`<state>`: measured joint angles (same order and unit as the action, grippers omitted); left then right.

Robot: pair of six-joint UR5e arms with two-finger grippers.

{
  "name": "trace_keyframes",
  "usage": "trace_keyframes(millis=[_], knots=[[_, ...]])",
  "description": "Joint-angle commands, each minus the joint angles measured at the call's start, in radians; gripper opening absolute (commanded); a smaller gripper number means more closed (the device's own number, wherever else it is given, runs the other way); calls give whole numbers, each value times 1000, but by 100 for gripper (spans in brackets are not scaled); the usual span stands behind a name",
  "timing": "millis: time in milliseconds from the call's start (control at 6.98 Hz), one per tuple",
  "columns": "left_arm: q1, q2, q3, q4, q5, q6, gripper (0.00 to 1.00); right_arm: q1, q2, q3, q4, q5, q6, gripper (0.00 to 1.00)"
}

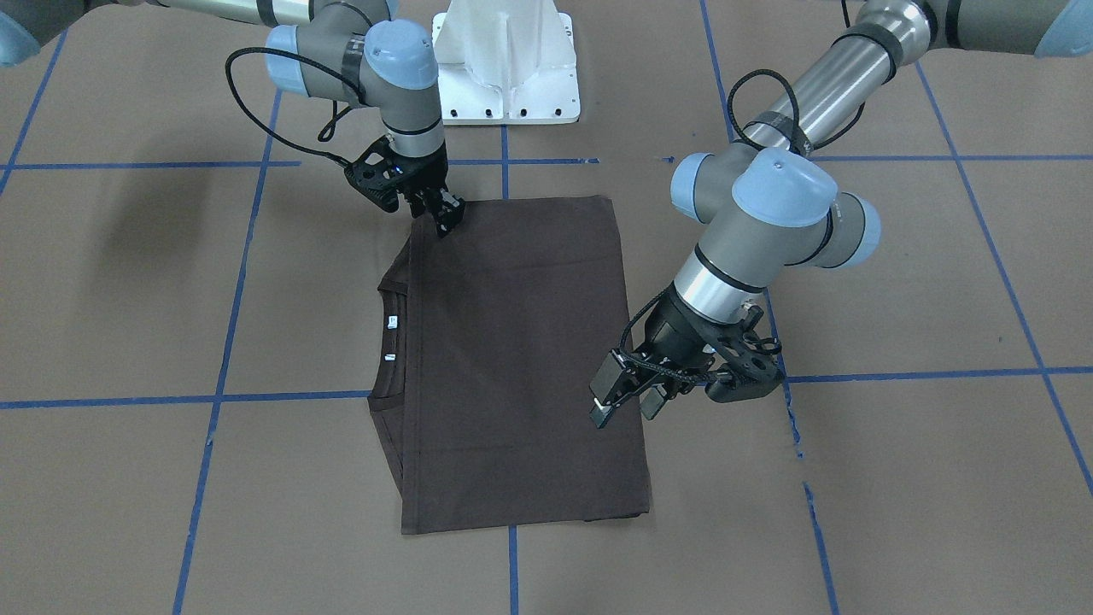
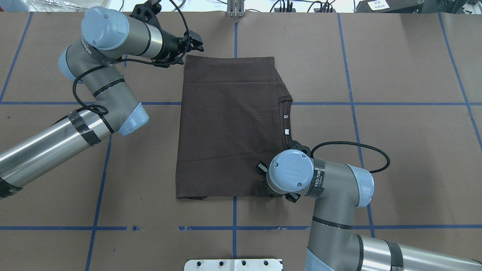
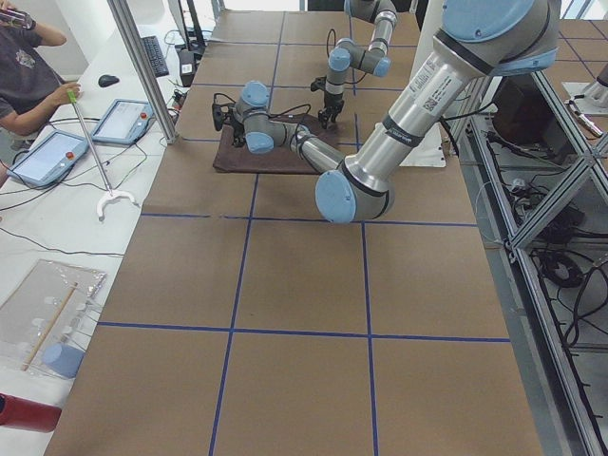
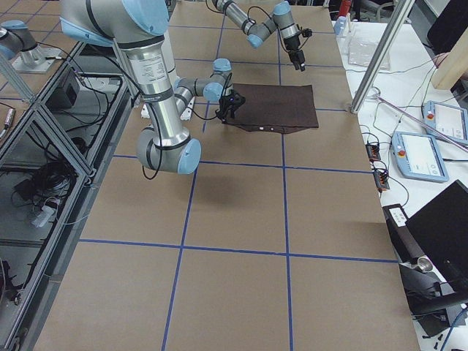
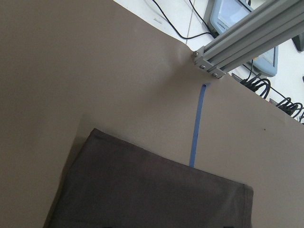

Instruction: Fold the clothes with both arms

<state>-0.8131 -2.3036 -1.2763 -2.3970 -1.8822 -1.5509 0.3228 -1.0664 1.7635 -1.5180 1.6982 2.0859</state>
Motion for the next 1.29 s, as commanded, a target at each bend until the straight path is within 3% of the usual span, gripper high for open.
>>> trace_keyframes(millis=[0,573,717,860,1146], knots=[[0,1,-2,2,0,0,83,16,2,2,4,20,-32,0],[8,13,-12,1,0,-3,83,25,3,13,4,32,-32,0],[26,86,-102,1,0,-67,83,27,2,46,-2,32,-32,0],[90,170,-261,36,6,-142,83,28,-7,77,-8,35,-32,0],[284,284,-580,356,128,-245,78,30,-15,97,-10,35,-29,0]])
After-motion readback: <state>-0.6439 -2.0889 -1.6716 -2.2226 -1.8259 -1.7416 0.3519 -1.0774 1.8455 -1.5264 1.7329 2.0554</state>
